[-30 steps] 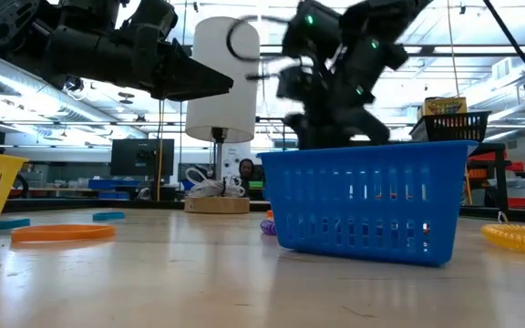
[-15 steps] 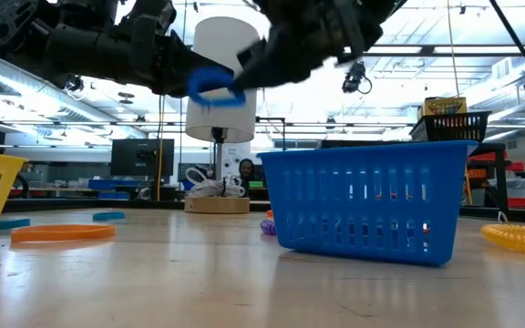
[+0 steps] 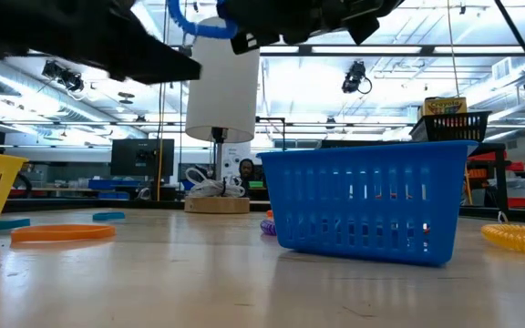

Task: Pick & Place Office Desk Supplies
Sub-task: Put the blue spring keychain into the yellow bin

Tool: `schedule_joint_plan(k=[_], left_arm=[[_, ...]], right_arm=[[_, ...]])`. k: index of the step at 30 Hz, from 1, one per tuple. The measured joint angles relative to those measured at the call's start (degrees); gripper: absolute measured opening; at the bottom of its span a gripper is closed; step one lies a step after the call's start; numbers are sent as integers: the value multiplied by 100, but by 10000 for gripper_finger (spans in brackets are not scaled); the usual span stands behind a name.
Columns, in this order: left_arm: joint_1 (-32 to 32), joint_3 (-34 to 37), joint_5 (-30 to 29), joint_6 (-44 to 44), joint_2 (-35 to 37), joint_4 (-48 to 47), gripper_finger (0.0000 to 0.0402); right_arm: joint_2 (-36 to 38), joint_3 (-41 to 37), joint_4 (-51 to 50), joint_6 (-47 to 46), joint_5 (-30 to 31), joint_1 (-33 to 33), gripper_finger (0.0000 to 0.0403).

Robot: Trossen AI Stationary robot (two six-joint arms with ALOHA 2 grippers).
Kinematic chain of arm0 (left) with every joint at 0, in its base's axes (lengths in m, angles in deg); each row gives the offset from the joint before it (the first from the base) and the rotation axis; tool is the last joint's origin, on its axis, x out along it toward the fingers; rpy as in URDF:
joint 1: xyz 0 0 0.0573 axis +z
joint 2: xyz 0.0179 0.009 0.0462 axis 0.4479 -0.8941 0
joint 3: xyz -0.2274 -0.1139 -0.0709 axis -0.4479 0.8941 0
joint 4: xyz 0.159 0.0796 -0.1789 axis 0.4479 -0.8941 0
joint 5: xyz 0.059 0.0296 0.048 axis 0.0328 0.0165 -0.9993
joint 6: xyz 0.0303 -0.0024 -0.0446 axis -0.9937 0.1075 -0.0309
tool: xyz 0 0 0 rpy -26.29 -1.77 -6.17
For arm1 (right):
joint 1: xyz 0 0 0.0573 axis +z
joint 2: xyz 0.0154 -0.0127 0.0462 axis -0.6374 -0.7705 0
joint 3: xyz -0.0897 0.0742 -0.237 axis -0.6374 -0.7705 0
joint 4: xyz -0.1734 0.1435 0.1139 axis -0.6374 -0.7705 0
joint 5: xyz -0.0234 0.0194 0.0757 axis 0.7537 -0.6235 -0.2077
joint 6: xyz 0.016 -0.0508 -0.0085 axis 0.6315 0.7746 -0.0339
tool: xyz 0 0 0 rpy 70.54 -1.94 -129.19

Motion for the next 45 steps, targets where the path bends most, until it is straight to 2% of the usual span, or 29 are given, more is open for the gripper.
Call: schedule_joint_plan(k=[3, 6, 10, 13, 18, 28, 40, 45], left_arm=[[-446, 0, -499, 246, 287, -548, 230], [-879, 2, -675, 644, 559, -1129, 222], [-1335, 0, -449, 1164, 741, -1385, 213], [-1489, -1, -114, 1278, 703, -1154, 210], [-1339, 0, -17, 1143, 443, -759, 210], [-929, -2, 1447, 1038, -171, -125, 210], [-1069, -2, 1732, 1088, -209, -11, 210], [-1058, -2, 1156, 1042, -209, 142, 210]], right_arm=[[0, 0, 2, 1, -32, 104, 1], [0, 0, 7, -1, -54, 145, 1], [-45, 0, 204, -7, -11, 123, 1], [-211, 2, 604, -29, -9, 96, 1], [-567, 93, 1033, -255, -284, 22, 1], [-647, 160, 1087, -318, -138, 16, 1], [-647, 160, 1071, -298, 256, -45, 0], [-647, 160, 1127, -314, 253, -43, 0]])
